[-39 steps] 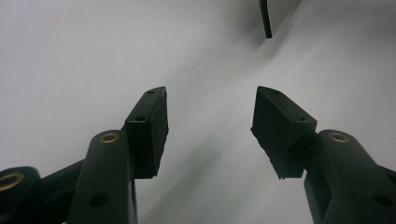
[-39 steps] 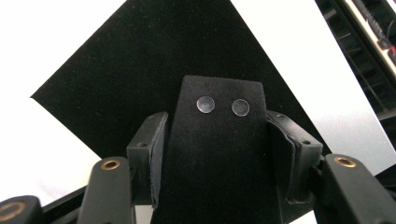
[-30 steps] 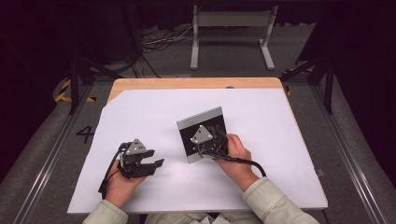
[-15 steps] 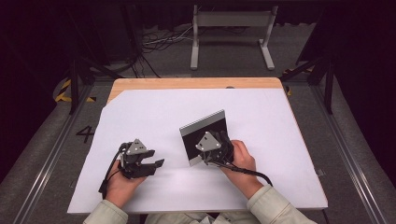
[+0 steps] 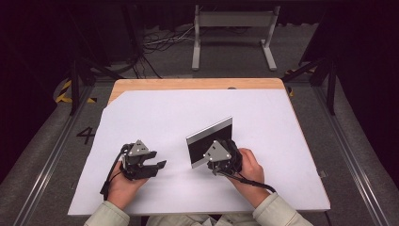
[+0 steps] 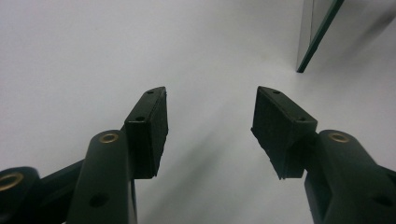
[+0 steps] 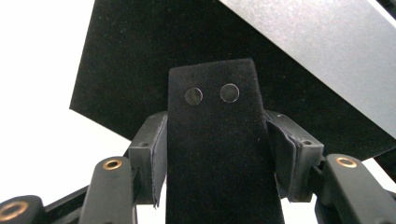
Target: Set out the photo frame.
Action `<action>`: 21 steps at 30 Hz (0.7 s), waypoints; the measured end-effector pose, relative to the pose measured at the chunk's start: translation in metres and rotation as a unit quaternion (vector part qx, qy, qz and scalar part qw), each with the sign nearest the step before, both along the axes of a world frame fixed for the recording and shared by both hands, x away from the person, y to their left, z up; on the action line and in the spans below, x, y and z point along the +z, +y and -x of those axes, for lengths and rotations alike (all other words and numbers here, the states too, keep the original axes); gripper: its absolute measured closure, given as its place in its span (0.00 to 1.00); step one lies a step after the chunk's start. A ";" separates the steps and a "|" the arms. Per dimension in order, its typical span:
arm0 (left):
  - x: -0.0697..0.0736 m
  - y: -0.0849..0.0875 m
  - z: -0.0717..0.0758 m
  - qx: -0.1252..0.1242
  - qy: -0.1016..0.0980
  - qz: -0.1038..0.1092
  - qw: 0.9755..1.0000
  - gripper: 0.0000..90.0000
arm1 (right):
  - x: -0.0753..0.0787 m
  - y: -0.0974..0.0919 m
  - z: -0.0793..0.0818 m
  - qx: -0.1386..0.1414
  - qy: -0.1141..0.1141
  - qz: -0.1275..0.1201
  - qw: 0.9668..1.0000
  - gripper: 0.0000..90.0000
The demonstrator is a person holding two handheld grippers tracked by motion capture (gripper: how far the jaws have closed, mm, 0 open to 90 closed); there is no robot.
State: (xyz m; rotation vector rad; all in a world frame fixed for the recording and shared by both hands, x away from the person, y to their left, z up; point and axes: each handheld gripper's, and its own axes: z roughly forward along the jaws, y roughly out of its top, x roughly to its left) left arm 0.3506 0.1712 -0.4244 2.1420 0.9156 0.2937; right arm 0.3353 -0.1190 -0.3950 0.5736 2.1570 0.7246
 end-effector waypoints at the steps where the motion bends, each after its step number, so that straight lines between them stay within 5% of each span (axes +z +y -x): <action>1: 0.000 0.000 0.000 0.001 0.002 0.001 1.000 0.51 | 0.000 -0.001 0.002 0.000 0.002 -0.001 1.000 0.49; 21: 0.001 -0.002 0.000 -0.004 0.000 0.004 1.000 0.51 | -0.005 -0.021 0.025 0.014 0.027 -0.004 1.000 0.51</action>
